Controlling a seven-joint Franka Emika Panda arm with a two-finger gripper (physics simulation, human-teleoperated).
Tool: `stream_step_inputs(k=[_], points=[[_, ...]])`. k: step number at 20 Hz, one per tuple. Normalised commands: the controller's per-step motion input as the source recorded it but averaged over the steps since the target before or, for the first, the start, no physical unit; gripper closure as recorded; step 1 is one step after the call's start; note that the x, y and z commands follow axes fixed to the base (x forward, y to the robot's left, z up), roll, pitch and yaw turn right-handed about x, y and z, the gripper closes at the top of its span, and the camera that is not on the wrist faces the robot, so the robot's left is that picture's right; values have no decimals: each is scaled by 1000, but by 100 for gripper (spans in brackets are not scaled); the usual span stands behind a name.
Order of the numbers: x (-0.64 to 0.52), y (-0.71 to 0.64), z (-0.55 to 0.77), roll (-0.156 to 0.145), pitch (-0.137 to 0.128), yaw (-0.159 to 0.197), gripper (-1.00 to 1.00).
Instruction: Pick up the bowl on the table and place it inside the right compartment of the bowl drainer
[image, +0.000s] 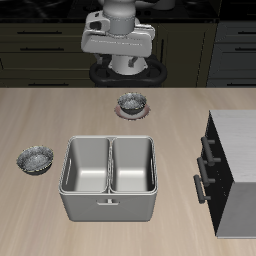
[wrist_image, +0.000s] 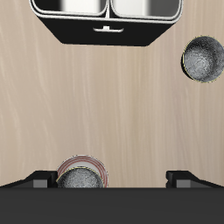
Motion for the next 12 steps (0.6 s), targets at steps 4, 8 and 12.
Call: stream_step_inputs(k=[4,8,12], points=[[339,-340,24,19,28,-2,-100],[297,-379,11,8,7,-8,-100],[246,-414,35,1,-10,10,-100]])
